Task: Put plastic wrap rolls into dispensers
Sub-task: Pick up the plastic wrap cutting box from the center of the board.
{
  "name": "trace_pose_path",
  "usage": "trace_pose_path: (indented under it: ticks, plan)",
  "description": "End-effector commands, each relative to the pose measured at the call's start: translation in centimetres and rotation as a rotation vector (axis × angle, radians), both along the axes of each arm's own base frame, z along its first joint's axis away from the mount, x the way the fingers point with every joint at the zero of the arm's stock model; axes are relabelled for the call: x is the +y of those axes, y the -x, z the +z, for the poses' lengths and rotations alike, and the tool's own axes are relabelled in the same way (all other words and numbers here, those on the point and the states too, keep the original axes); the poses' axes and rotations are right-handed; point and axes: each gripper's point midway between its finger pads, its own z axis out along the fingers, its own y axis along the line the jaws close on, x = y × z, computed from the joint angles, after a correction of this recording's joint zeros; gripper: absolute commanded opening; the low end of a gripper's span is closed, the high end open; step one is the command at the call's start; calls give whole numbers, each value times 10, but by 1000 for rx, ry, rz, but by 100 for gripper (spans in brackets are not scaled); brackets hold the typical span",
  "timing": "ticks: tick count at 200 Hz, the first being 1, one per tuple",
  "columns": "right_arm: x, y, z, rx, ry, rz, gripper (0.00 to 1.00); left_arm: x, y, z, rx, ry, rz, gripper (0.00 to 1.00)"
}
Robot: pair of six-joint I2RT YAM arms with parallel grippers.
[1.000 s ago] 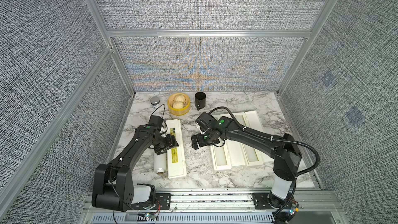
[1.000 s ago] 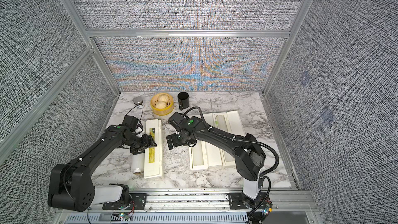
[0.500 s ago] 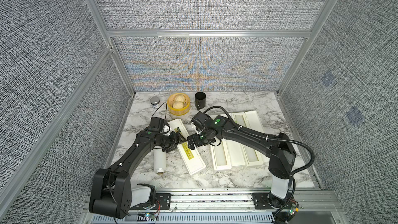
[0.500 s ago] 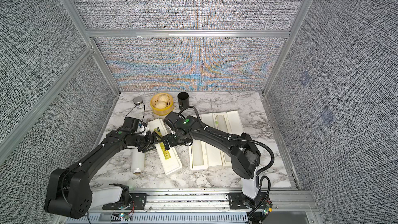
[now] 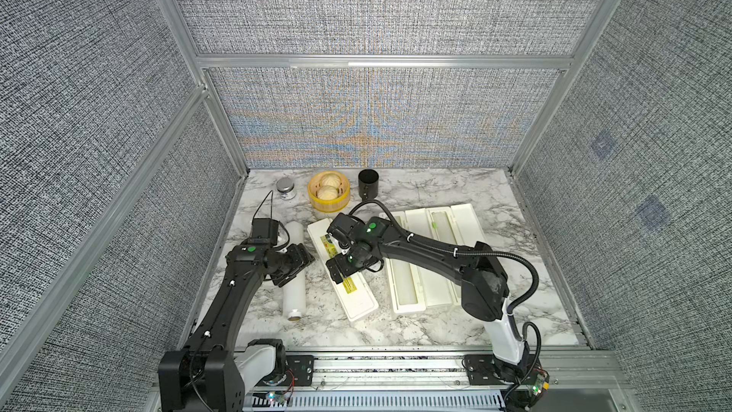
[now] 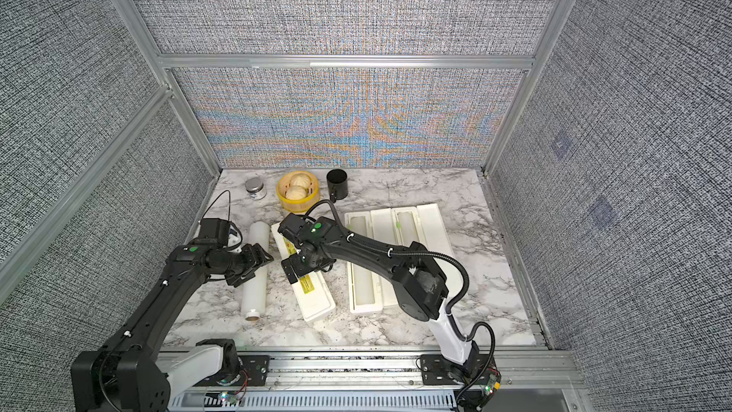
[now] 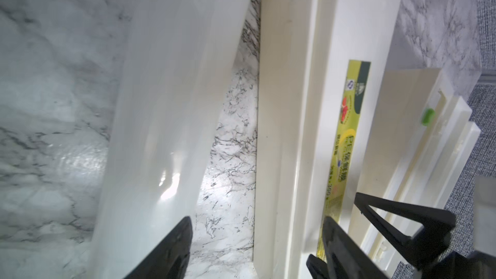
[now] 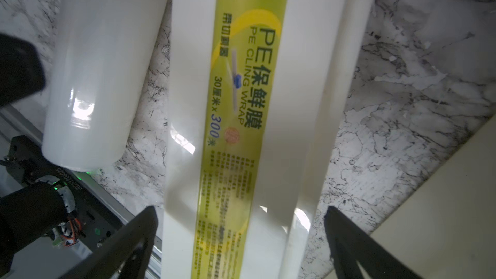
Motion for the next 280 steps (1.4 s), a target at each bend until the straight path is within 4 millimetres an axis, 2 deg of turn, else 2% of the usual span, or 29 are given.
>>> trace_pose_path:
  ticks: [1, 47, 82, 117, 151, 169, 206, 240, 253, 280]
  plan:
    - [-7, 4, -11, 14, 77, -6, 99, 10, 5, -4, 16, -24, 27, 76]
    - [-12, 3, -38, 6, 192, -32, 99, 10, 6, -9, 15, 11, 50, 76]
    - [-10, 1, -56, 2, 225, -52, 99, 10, 2, -6, -1, 25, 57, 76]
    - [-6, 1, -53, -9, 185, -52, 95, 2, -3, 2, -37, 72, 26, 76]
    - [-9, -2, -17, -10, 74, -63, 84, -4, -9, 22, -99, 81, -40, 77]
    - [-8, -5, 8, 12, -59, -75, 82, -19, -21, 44, -209, 162, -108, 79]
    - [-12, -4, 57, 83, -324, -78, 82, -50, -47, 87, -433, 391, -198, 86]
    - [-29, -3, 91, 133, -527, -91, 82, -61, -67, 131, -594, 526, -232, 95]
    - [-35, 2, 105, 145, -595, -79, 82, -64, -72, 143, -629, 571, -252, 98]
    - [-47, 8, 128, 159, -709, -49, 82, -71, -79, 156, -640, 644, -284, 100]
